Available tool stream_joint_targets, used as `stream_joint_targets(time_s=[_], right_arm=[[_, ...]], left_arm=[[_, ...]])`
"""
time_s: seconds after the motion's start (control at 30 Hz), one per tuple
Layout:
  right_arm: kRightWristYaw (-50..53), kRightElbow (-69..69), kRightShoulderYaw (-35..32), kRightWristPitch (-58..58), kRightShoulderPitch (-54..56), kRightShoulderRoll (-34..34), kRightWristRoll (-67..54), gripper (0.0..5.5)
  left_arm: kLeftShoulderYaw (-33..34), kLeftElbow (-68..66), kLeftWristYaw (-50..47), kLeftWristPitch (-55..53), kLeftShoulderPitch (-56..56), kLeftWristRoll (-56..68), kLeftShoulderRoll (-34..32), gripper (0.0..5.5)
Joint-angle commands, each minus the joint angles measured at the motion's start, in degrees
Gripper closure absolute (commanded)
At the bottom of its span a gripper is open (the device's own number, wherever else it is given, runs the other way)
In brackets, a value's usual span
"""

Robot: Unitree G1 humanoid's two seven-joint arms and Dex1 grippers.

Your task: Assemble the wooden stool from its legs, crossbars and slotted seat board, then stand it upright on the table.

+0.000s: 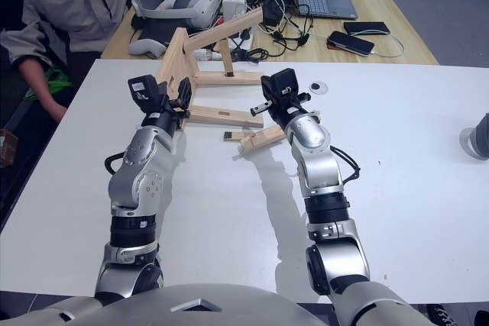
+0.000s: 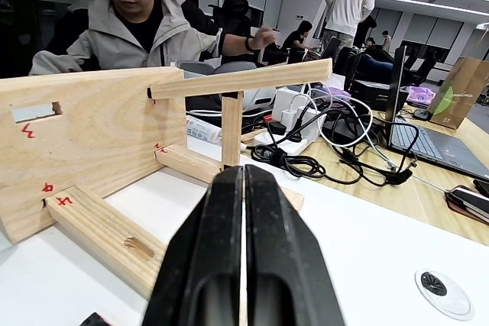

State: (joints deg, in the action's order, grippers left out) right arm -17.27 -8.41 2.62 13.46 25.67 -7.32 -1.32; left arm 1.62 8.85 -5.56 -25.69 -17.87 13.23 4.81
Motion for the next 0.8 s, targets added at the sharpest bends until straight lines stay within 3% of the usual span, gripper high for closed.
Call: stream_joint_targets(time_s=[0.03,0.8], right_arm=[[-0.2,0.9,-0.1,0.6,-0.4,-0.2,-0.8,5.47],[0.0,-1.0,-0.5,0.6,1.3,-0.2,-0.8,5.47]], left_arm=[[0.1,0.1,-0.3,-0.6,0.7,0.3,1.4,2.58],[1.0,-1.5,-0.6,-0.4,-0.9,1.2,1.4,2.58]])
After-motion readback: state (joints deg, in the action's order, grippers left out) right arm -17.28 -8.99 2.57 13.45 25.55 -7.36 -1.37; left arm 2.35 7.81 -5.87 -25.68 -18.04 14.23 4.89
